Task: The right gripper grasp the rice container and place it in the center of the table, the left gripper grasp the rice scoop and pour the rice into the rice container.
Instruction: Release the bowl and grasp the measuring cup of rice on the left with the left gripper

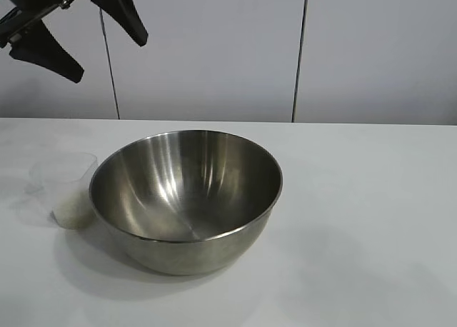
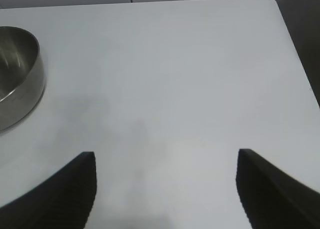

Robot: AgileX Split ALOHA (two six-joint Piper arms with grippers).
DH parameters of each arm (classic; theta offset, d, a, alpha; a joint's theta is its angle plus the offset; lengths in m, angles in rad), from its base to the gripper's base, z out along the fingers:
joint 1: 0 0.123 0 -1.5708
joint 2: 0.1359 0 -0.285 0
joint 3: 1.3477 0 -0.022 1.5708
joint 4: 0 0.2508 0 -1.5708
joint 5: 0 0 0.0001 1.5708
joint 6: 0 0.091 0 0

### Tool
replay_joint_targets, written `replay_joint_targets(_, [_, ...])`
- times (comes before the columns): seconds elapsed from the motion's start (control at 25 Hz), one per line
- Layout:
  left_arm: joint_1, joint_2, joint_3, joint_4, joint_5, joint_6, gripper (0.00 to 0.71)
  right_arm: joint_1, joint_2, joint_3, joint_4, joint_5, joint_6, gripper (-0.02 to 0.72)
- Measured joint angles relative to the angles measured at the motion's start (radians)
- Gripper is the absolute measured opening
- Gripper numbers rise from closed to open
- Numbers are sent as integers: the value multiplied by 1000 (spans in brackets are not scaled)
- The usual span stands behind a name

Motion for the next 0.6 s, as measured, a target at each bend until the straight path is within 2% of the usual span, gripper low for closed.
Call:
replay_joint_targets(0.08, [7, 0, 0, 1, -28, 53, 687, 0, 0, 0, 0, -1, 0, 536])
replay_joint_targets(0.24, [44, -42, 0, 4, -165, 224, 687, 0, 0, 0, 0, -1, 0, 536])
replay_joint_targets(0.36, [85, -118, -1, 16, -250, 347, 687, 0, 0, 0, 0, -1, 0, 536])
replay_joint_targets(0.48, [127, -212, 5, 28, -294, 393, 687, 0, 0, 0, 0, -1, 0, 536])
replay_joint_targets(0.6, [149, -328, 60, 28, -343, 442, 673, 0, 0, 0, 0, -1, 0, 536])
